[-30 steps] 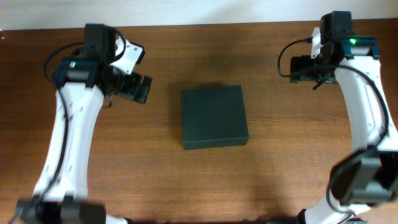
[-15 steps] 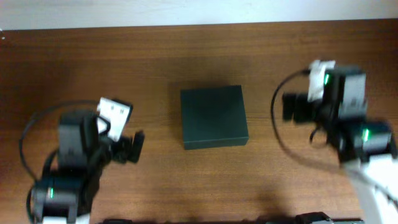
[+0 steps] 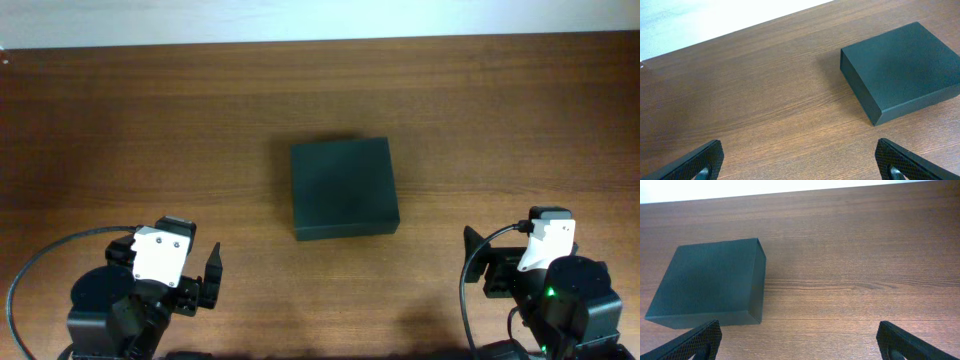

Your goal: Pack container

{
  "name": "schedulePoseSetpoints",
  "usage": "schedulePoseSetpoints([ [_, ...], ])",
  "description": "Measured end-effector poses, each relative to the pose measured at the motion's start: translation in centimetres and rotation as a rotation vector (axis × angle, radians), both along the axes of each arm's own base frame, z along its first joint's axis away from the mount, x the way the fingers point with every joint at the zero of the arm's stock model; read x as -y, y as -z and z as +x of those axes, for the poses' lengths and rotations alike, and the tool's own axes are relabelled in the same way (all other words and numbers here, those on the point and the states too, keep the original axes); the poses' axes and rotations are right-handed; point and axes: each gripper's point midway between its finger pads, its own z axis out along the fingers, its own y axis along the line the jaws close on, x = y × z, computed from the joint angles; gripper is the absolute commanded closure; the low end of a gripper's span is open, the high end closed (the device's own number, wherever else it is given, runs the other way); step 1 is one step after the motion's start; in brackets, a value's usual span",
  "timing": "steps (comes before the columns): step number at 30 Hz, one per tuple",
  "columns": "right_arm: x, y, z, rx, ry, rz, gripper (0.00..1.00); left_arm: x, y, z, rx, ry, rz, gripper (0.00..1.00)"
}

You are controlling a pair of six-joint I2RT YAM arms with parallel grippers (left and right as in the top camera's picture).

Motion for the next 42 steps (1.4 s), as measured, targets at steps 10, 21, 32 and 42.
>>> schedulePoseSetpoints([
  [10, 0.0, 0.0, 0.0, 0.001, 0.008, 0.008, 0.01, 0.0, 0.1, 0.0, -0.004, 0.0, 0.0, 0.01],
  [21, 0.3, 0.5, -0.3, -0.02, 0.015, -0.001, 0.01, 0.0, 0.1, 0.0, -0.004, -0.001, 0.0, 0.01],
  [32, 1.8, 0.2, -2.6, 0.023, 0.06, -0.018, 0.01, 0.0, 0.1, 0.0, -0.004, -0.001, 0.0, 0.01],
  [42, 4.4, -4.9, -5.1, 0.471, 0.164, -0.071, 0.01, 0.0, 0.1, 0.0, -0.005, -0.001, 0.0, 0.01],
])
